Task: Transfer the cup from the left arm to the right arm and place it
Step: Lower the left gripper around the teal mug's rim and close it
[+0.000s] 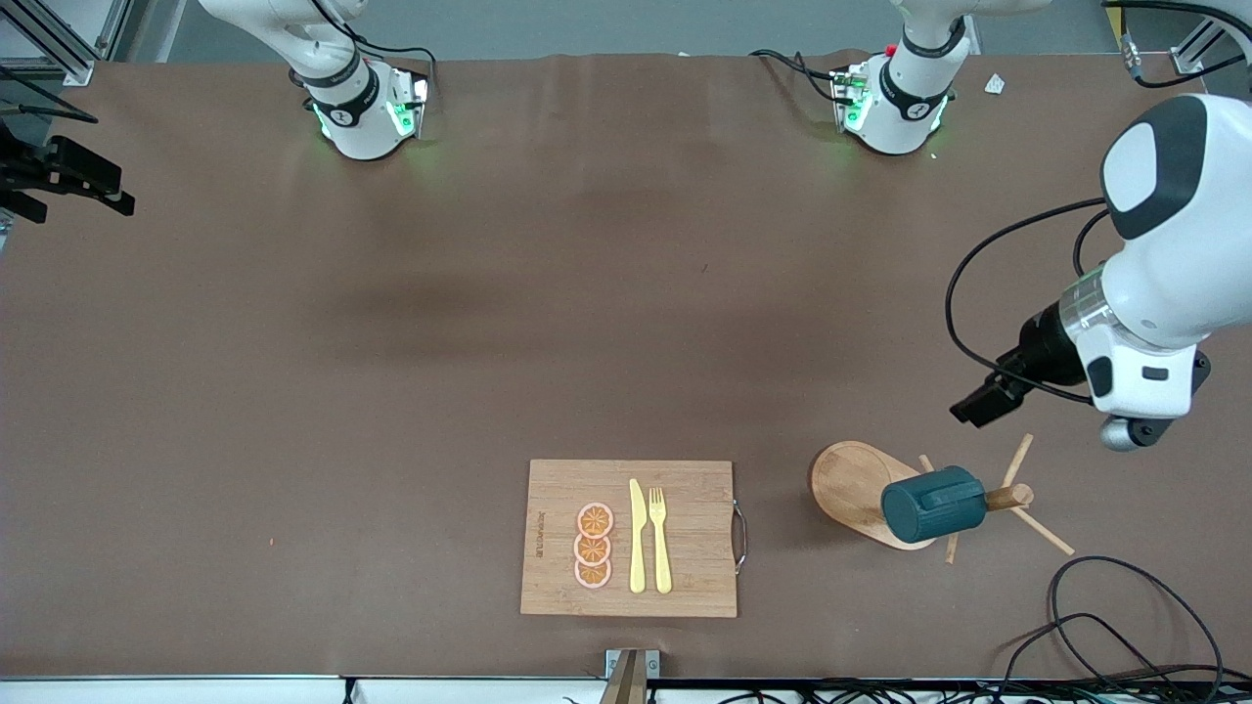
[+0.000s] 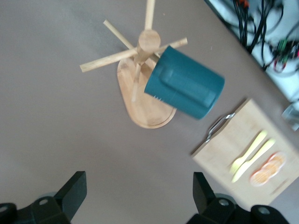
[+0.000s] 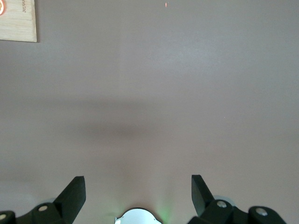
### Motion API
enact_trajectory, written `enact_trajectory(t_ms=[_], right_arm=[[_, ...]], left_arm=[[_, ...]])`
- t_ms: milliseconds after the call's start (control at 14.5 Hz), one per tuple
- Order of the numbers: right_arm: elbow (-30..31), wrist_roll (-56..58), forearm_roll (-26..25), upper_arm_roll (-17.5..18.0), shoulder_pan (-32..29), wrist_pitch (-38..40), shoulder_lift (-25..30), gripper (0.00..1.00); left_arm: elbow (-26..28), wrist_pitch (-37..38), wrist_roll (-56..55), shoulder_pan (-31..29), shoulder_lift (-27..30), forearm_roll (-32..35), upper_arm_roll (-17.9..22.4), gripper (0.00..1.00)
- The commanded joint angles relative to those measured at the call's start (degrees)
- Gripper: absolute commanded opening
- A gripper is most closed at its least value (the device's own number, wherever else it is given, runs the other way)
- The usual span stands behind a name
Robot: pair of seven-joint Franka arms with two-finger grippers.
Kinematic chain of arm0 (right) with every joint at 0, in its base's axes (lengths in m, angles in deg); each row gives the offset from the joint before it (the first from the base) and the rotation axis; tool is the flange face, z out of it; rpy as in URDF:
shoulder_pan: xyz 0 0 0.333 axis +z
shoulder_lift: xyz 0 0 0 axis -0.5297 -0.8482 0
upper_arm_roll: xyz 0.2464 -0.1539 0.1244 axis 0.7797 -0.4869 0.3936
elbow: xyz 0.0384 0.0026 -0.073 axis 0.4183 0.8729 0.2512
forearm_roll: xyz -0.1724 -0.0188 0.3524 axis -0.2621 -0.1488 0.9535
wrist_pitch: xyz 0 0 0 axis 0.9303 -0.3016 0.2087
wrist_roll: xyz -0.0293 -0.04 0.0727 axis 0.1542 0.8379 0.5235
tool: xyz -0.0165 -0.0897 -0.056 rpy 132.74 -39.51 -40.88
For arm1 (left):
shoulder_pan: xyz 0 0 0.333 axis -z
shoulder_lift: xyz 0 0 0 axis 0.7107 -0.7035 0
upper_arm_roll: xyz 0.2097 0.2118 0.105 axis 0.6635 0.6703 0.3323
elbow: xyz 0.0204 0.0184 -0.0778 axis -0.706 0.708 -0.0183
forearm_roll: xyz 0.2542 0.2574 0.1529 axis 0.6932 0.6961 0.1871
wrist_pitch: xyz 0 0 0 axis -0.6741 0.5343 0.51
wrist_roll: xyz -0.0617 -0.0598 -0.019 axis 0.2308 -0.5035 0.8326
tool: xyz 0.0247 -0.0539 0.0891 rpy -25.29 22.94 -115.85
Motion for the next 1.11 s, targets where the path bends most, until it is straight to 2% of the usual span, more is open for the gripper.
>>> enact_trajectory(t_ms=[0,207,345,622,1036], right_arm=[[1.3,0.7,-0.3,0.2,-0.3,-0.2,1.2,1.0],[1.3,0.7,-0.3,0.2,-0.4,-0.2,1.2,1.0],[1.3,0.7,-0.3,0.2,-0.4,-0.2,1.2,1.0],[1.3,0.7,-0.3,0.2,-0.3,-0.2,1.2,1.0],[1.3,0.7,-0.3,0.2,-0.4,-0.2,1.2,1.0]], left_arm=[[-1.5,-4.7,-13.7,-0.6,-2.6,-3.0,0.1,1.0],[-1.4,-10.5,-28.3,-0.6,-4.8,-3.9,0.1,1.0],[-1.4,-11.9,-33.4,-1.0,-6.3,-4.5,0.0,1.0],[-1.4,-13.5,-35.6,-1.6,-7.6,-9.1,0.4,1.0],[-1.6,-16.3,-36.3,-2.9,-11.2,-8.7,0.5,1.0]])
